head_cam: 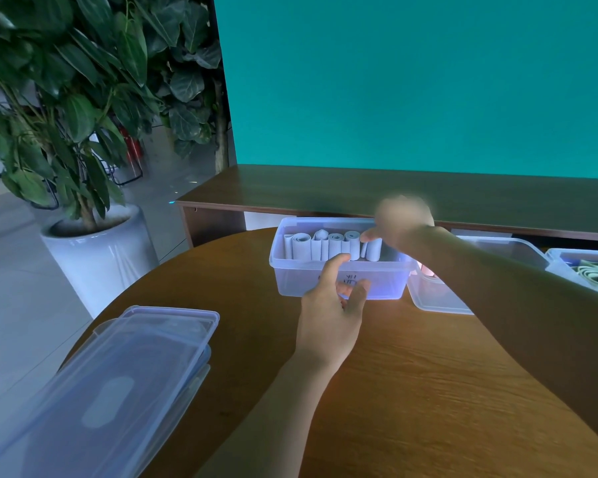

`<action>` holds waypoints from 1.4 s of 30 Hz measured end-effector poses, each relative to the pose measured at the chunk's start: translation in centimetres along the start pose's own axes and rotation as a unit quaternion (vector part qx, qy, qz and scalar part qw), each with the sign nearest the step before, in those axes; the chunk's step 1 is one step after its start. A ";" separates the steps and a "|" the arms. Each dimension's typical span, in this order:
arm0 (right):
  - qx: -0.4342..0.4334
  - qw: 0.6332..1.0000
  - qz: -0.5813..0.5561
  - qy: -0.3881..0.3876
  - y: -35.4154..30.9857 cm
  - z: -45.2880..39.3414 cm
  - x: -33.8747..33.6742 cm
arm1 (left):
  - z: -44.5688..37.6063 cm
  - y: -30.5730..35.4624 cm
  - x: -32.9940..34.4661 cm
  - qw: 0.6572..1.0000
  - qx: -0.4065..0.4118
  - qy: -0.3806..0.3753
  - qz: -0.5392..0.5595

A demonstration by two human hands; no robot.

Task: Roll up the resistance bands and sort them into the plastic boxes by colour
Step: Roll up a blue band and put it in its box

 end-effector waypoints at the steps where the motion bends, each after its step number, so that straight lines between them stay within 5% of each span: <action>1: -0.001 1.000 -0.004 -0.003 0.0 -0.1 0.0 | 0.0 0.0 0.0 1.000 0.000 0.000 0.001; 20: -0.028 0.996 -0.023 -0.082 0.2 0.2 -1.3 | 0.0 0.1 0.0 1.000 0.000 -0.005 -0.007; 35: -0.053 0.997 0.056 -0.029 0.3 0.6 -1.0 | -0.1 0.0 0.1 1.000 0.006 -0.010 -0.016; 42: -0.053 0.998 0.001 -0.030 0.9 0.8 -1.3 | -0.1 0.1 0.1 1.000 0.008 -0.006 -0.024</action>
Point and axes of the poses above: each hand's wrist, its own z-axis away from the middle knuckle, its own x-axis out of the palm, y = z × x, the point moved 2 cm from there along -z, towards the middle knuckle, and after that the axes turned 3 degrees about x, right-handed, at the moved point
